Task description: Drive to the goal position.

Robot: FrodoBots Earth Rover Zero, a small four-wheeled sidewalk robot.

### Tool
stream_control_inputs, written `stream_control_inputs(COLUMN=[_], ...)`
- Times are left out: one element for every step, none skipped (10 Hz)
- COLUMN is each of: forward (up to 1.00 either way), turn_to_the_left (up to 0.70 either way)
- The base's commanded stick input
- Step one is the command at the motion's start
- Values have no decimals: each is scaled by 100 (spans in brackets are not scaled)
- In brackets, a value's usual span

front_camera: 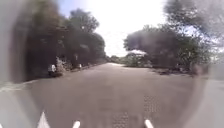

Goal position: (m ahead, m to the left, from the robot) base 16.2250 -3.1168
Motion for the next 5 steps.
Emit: stream_control_inputs(forward=[85,85,85,85,85], turn_to_the_left=[0,0,34,34,0])
